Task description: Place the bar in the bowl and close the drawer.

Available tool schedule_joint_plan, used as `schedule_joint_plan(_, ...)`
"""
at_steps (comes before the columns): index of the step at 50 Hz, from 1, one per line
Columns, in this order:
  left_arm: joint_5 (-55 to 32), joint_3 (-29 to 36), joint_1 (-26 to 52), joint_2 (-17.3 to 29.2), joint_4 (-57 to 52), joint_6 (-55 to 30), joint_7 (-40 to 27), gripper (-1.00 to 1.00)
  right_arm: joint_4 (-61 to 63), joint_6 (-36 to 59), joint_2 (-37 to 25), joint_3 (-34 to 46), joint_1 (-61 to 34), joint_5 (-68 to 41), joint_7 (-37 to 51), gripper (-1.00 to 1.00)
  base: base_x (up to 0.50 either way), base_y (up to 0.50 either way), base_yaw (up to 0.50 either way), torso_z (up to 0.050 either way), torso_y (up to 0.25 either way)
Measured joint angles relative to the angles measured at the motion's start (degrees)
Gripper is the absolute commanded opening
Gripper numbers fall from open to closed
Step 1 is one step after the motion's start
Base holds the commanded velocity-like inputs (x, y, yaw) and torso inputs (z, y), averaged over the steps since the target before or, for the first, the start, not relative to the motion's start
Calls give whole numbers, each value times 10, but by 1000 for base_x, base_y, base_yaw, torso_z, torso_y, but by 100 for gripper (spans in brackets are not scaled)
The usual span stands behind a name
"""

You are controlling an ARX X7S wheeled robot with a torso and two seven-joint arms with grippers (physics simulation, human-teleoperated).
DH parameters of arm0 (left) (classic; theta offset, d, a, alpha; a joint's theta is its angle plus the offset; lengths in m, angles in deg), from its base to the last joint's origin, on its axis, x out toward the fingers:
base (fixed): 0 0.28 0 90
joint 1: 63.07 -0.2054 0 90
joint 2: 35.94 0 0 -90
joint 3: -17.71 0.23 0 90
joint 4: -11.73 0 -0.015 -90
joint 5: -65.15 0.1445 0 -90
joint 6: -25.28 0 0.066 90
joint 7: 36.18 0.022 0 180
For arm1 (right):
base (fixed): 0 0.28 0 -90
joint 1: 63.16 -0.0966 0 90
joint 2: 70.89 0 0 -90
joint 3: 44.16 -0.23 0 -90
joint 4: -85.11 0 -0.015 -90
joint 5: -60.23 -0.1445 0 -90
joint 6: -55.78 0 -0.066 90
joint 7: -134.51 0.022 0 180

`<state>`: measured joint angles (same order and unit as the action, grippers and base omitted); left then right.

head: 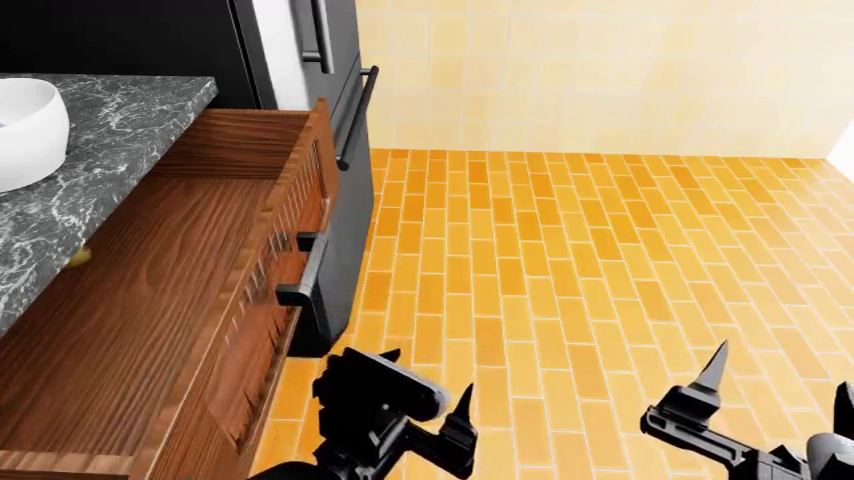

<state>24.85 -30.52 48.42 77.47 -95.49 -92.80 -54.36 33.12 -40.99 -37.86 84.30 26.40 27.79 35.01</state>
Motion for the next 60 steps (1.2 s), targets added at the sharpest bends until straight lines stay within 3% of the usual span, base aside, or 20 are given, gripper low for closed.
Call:
schedule_joint_plan(31, -13, -22, -21, -18, 48, 2, -43, 100, -12, 3, 13, -6, -1, -8, -22, 100, 0, 0, 0, 0, 0)
schedule_joint_plan(60, -6, -31, -23, -4, 57, 7, -58, 100, -28, 11, 32, -7, -9, -13, -41, 100, 0, 0, 0, 0, 0)
